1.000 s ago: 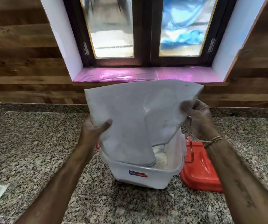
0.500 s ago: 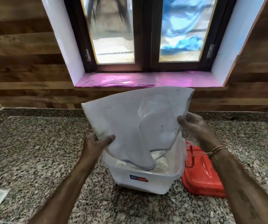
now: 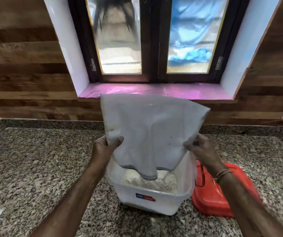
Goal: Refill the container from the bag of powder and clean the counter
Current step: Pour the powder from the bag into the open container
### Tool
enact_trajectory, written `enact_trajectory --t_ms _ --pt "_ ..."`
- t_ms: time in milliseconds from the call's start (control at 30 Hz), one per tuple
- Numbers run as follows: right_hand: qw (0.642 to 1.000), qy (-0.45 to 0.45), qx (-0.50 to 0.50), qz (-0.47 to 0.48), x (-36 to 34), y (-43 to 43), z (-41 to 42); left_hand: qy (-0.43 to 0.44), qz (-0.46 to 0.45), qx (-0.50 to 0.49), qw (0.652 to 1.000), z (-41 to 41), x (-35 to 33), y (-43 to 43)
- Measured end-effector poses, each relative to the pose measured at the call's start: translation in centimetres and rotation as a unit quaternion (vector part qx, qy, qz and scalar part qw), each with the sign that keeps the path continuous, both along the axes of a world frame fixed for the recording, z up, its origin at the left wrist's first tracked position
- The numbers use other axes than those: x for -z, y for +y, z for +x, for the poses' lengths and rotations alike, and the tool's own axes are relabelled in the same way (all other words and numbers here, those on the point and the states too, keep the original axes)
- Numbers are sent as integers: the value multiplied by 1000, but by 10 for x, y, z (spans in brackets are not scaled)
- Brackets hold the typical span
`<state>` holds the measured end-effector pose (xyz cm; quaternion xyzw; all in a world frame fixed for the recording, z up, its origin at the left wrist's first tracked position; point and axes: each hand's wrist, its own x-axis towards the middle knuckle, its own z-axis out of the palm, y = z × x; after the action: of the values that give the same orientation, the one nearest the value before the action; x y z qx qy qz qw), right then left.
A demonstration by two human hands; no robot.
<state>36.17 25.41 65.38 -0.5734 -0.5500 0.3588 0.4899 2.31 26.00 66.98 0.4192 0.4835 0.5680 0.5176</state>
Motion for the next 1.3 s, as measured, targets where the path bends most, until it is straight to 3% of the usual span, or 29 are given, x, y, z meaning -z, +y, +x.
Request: enact_trajectory --t_ms 133,233,400,533,700,900,1133,1300 --pt "996 82 6 37 -31 7 4 -11 8 0 1000 2 -8 11" --pt "996 81 -41 -16 -29 5 0 -8 -6 -10 1000 0 -6 21" --pt "992 119 33 -20 -30 9 -6 -63 -47 -30 996 -4 -16 36" --pt "989 130 3 -65 -42 17 -21 -82 -98 20 992 -16 -23 42" --pt "986 157 -7 -55 -69 30 -61 -111 -99 36 988 -67 -23 50" --pt "976 173 -105 -85 -85 55 -189 -115 -127 -22 985 -199 8 54" --pt "969 126 -105 -182 -33 84 -347 -91 -175 -57 979 -350 80 14" --pt "970 -27 -39 -236 58 88 -396 27 -216 -128 968 -402 146 -15"
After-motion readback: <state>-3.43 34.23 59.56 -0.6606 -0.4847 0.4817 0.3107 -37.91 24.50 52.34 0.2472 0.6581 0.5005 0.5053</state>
